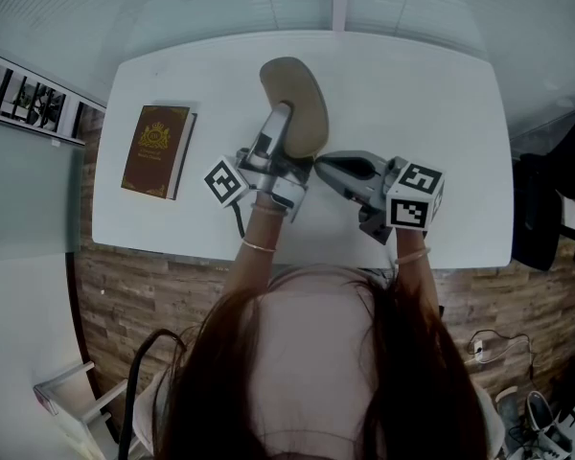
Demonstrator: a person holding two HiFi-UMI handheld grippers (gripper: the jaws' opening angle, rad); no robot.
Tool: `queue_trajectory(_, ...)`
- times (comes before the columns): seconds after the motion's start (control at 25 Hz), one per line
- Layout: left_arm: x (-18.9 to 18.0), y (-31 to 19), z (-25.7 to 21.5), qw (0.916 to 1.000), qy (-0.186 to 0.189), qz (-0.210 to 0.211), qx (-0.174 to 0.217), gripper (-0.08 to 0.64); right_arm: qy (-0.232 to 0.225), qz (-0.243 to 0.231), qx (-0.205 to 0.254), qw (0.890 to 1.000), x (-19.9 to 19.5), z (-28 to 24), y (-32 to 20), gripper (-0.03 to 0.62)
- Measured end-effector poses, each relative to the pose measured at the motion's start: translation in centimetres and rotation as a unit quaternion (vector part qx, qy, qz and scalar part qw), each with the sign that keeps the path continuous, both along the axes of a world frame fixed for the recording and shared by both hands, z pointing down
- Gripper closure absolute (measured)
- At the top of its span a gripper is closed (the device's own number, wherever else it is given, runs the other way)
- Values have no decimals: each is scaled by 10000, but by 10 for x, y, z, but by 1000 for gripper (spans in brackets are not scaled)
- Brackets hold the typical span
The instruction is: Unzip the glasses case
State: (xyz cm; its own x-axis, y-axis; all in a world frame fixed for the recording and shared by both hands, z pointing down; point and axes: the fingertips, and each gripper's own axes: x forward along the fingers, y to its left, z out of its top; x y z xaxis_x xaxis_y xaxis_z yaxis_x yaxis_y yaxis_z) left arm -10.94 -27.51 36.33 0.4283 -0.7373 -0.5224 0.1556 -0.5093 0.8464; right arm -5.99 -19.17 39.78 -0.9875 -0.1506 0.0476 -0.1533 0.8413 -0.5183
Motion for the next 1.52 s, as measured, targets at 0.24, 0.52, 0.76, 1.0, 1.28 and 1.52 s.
queue_trajectory(0.24,1,1,-1,10000,-34,-23,-11,285,65,-114,15,9999,-5,0,4,588)
queue_trajectory(0.52,1,1,2,9999,-81,-68,-45,285,158,-223,63,9996,-12,5,7,588)
queue_trajectory(0.76,2,0,5,9999,-125,-77,-77,285,229,-277,80,9993,-16,8,8,588)
queue_trajectory(1.0,6,0,6,9996,-249,-81,-69,285,226,-344,87,9991,-21,10,10,588)
queue_trajectory(1.28,4,1,5,9987,-471,-194,7,284,306,-298,237,9988,-20,11,8,583)
queue_trajectory(1.52,-2,1,2,9946,-932,-439,100,285,297,-149,282,9991,-21,10,5,576)
